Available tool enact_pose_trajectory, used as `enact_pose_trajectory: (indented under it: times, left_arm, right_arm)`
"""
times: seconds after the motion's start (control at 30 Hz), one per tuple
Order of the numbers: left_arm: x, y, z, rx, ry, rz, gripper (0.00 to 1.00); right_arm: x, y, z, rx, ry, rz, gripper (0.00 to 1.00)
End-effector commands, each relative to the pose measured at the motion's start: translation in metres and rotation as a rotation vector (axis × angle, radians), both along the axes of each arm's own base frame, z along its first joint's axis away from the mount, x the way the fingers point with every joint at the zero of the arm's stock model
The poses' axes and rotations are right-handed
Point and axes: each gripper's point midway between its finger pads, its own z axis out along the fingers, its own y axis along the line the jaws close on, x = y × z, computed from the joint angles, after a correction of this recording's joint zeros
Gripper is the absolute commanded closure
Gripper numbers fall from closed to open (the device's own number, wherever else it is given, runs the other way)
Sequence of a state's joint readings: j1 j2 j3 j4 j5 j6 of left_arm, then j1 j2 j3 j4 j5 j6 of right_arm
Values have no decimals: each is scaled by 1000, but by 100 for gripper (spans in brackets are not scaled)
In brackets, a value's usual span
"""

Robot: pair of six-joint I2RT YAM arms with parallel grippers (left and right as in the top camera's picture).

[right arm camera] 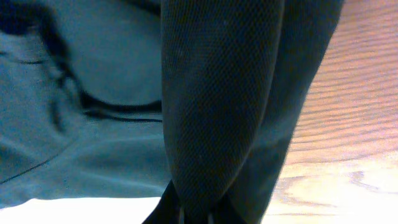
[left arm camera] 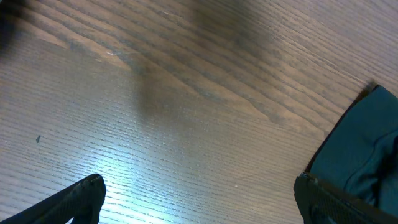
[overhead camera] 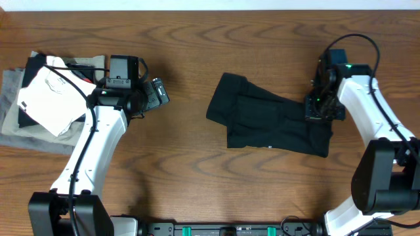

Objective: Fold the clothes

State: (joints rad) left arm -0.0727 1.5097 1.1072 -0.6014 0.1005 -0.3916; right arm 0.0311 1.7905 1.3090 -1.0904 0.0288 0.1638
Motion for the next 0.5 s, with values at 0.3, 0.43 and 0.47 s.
enact_pose_trajectory:
  times: [0.3, 0.43, 0.47]
  left_arm:
    - [-3, 5, -5, 14, 12, 6, 2]
    - [-3, 5, -5, 15, 13, 6, 2]
    - [-3, 5, -5, 15, 13, 6, 2]
  right_arm:
    - [11, 51, 12, 115, -67, 75, 64]
    - [18, 45, 23, 113, -86, 46, 67]
    - [21, 40, 28, 107, -93, 35, 69]
